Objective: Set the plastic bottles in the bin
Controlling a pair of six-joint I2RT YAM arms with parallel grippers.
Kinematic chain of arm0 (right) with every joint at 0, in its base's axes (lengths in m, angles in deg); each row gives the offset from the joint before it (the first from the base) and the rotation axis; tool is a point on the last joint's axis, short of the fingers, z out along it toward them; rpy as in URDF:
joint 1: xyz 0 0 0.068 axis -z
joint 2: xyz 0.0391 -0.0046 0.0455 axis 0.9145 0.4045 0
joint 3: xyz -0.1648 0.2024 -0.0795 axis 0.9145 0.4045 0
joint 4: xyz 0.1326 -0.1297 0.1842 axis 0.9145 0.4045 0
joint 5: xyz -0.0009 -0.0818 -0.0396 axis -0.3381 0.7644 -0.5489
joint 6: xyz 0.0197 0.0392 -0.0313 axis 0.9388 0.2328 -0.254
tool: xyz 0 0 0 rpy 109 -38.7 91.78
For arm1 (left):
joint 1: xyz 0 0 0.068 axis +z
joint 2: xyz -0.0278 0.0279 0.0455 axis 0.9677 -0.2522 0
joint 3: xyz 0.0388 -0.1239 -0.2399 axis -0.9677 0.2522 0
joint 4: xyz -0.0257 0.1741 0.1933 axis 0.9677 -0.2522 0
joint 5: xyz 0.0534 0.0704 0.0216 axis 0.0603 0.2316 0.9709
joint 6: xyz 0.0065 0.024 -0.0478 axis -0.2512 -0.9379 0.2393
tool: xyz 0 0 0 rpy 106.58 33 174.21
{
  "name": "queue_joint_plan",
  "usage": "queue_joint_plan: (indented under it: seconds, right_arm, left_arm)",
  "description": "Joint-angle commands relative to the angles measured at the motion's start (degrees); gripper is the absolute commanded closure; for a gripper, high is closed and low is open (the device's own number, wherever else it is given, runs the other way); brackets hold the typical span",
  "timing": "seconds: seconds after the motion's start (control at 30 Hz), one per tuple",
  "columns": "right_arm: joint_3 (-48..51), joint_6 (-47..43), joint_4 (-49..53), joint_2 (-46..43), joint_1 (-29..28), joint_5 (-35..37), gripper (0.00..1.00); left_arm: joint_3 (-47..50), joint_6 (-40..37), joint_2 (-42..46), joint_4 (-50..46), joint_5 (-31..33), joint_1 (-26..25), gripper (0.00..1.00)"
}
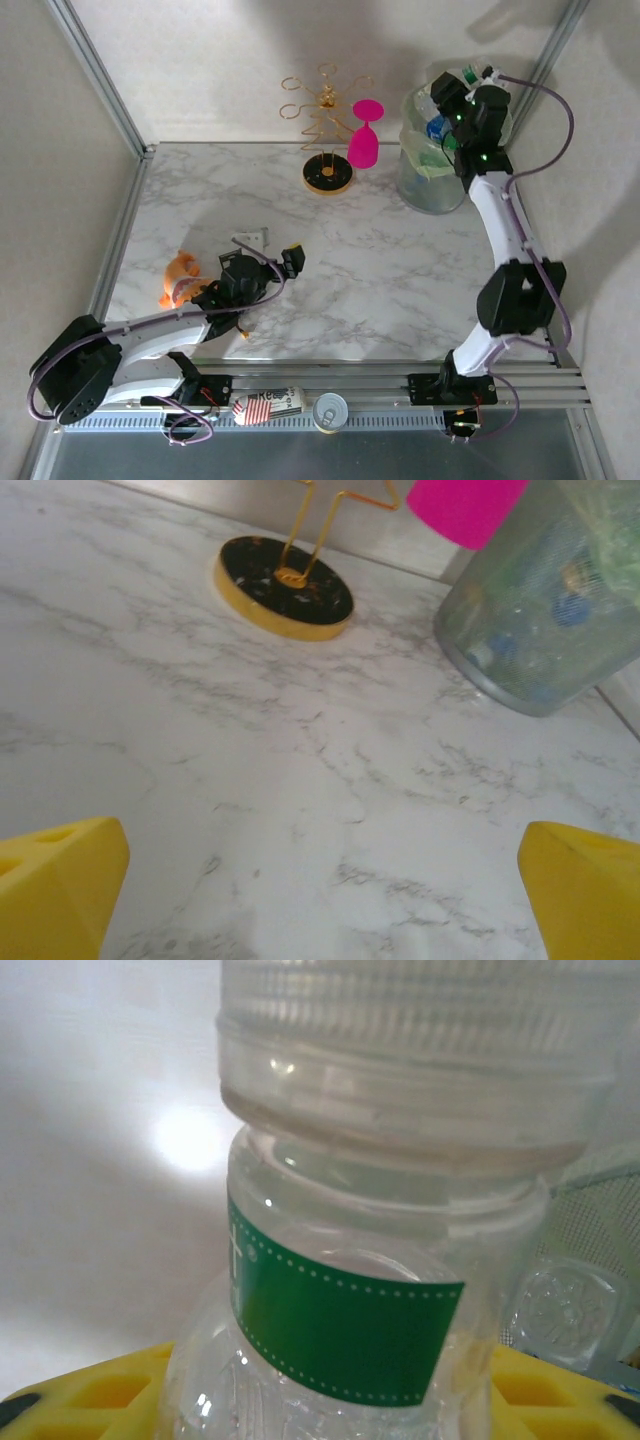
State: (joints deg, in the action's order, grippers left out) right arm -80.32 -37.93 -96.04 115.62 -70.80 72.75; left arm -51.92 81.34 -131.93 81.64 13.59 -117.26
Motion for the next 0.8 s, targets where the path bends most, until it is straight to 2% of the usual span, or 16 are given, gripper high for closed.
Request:
queue_joint_plan:
  seconds: [0.0, 0.17, 0.37, 0.43, 0.67, 0.77]
  right_arm:
    - [-7.5, 4.3, 0.4, 6.0, 0.2, 2.1, 0.53]
    - [-14.5, 5.2, 3.7, 13.8, 0.2, 2.7, 0.53]
    - [-15.1, 6.6, 5.1, 16.4, 0.2, 2.7, 0.51]
    - [-15.4, 6.7, 5.5, 16.7, 0.3, 2.9, 0.48]
    - [-15.3, 7.0, 8.0, 15.7, 0.3, 3.3, 0.28]
    - [-13.3, 7.0, 7.1, 13.7, 0.4, 3.7, 0.25]
  left_arm:
    - [3.1, 2.2, 3.3, 1.6, 1.8, 1.1, 0.0]
    - [6.0, 3.4, 7.1, 0.7, 3.4, 2.7, 0.0]
    - [8.2, 4.5, 10.2, 0.9, 3.4, 5.2, 0.0]
    - [8.3, 4.8, 10.5, 1.0, 3.3, 5.8, 0.0]
    - [8.3, 5.2, 10.2, 1.5, 2.3, 6.6, 0.0]
    - [8.2, 5.6, 10.0, 1.7, 2.0, 6.8, 0.0]
